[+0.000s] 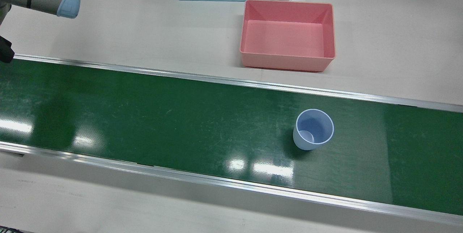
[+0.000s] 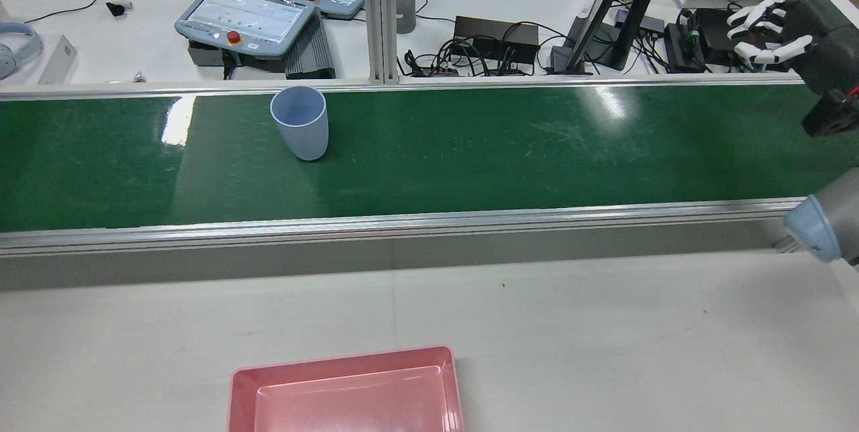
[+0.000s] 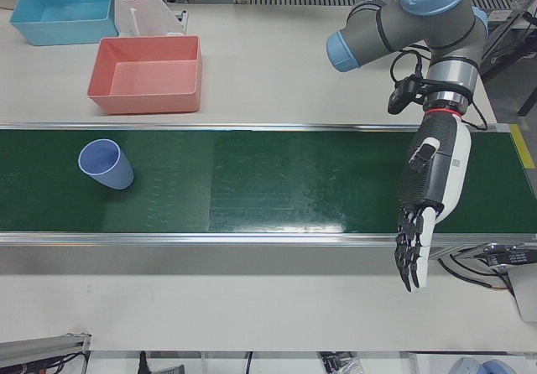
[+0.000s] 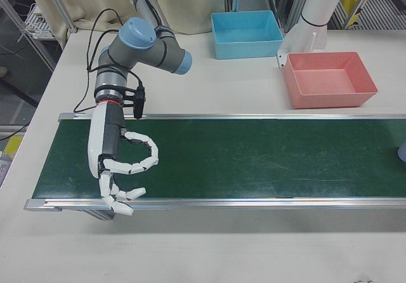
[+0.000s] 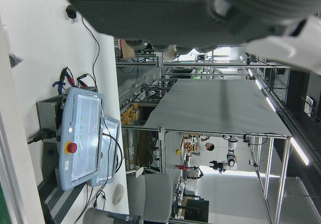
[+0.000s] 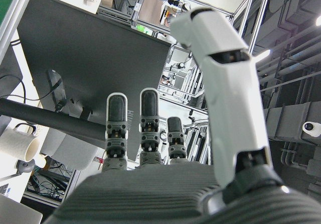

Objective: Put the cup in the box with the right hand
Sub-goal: 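Swing the right hand over the belt toward the blue cup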

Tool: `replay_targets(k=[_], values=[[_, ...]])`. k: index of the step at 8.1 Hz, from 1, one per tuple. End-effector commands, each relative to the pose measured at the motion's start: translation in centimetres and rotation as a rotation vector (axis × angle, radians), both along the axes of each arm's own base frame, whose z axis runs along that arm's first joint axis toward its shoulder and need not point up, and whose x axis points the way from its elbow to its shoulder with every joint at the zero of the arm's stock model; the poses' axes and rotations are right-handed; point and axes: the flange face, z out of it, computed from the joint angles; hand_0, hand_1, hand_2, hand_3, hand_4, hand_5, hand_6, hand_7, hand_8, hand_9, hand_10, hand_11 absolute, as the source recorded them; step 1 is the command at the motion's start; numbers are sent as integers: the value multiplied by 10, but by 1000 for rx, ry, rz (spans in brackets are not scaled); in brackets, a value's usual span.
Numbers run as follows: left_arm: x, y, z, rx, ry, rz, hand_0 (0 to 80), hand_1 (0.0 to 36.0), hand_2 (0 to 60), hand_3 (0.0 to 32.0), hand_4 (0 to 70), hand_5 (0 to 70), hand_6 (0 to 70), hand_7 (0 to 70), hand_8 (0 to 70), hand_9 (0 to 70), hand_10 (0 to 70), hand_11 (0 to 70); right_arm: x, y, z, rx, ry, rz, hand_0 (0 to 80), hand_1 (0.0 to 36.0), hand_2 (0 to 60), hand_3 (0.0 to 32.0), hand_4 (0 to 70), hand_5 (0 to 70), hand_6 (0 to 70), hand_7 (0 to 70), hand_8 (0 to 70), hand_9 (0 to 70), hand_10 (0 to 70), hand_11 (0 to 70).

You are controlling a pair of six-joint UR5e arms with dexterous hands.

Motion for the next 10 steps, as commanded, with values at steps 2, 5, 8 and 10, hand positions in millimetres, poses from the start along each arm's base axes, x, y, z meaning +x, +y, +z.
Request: replay_targets(k=[2, 5, 8, 10], values=[[0, 0, 0, 0, 0, 0, 0, 0, 0, 0, 0, 0, 0, 0, 0, 0, 0, 0, -37, 2, -39, 70, -32, -65, 681, 154, 0, 0, 31, 67, 0, 0, 0, 0, 0, 1], [0, 0, 0, 0, 0, 0, 0, 0, 0, 0, 0, 0, 0, 0, 0, 0, 0, 0, -62, 8, -56, 96, -47, -104, 702, 160, 0, 0, 63, 67, 10, 0, 0, 0, 0, 0], [1, 0, 0, 0, 0, 1, 0, 0, 0, 0, 0, 0, 0, 0, 0, 0, 0, 0, -89, 34, -89, 27, -22, -133, 732, 133, 0, 0, 107, 66, 18, 0, 0, 0, 0, 0], [0, 0, 0, 0, 0, 0, 0, 0, 0, 0, 0, 0, 0, 0, 0, 0, 0, 0, -87, 37, -84, -18, -13, -100, 735, 134, 0, 0, 154, 63, 32, 56, 0, 0, 0, 0]])
